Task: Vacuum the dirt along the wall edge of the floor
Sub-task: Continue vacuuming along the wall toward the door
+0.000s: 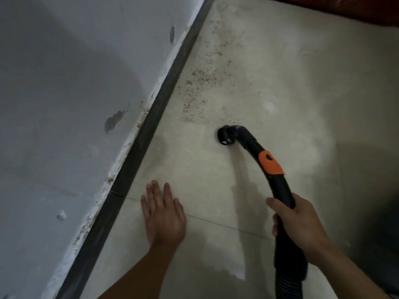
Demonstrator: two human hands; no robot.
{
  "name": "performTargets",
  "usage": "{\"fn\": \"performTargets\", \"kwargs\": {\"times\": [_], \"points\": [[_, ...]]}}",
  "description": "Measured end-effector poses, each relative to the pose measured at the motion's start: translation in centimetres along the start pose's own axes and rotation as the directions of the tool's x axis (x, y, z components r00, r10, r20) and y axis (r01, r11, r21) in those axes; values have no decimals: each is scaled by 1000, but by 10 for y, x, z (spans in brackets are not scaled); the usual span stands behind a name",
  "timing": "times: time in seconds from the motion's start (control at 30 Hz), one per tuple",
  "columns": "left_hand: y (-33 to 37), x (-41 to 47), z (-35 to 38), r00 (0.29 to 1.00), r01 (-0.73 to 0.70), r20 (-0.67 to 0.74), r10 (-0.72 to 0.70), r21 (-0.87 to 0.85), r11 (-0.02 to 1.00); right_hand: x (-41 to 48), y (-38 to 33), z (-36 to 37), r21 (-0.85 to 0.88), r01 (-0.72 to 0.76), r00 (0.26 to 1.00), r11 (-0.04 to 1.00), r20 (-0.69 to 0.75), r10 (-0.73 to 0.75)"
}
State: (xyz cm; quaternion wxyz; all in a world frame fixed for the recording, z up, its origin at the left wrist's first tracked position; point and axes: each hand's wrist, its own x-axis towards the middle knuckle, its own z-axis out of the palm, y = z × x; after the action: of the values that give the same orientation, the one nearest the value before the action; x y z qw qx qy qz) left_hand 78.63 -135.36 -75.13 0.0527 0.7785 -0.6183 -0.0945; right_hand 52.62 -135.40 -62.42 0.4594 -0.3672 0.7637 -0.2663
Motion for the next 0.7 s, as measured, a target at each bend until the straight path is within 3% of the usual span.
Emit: {"fn": "performTargets", "kwargs": {"times": [0.1, 0.23, 0.7], "points": [[0, 0, 0, 1000, -2, 7, 2, 19, 1000, 0, 19, -35, 40, -64, 991, 997, -118, 69], [1, 0, 0, 1000, 4, 3, -5, 22, 1000, 14, 19, -39, 101, -64, 987, 993, -142, 78], [0, 2, 1, 1000, 9, -5, -9, -16, 1000, 41, -35, 51, 1, 82, 995, 997, 64, -82]]}}
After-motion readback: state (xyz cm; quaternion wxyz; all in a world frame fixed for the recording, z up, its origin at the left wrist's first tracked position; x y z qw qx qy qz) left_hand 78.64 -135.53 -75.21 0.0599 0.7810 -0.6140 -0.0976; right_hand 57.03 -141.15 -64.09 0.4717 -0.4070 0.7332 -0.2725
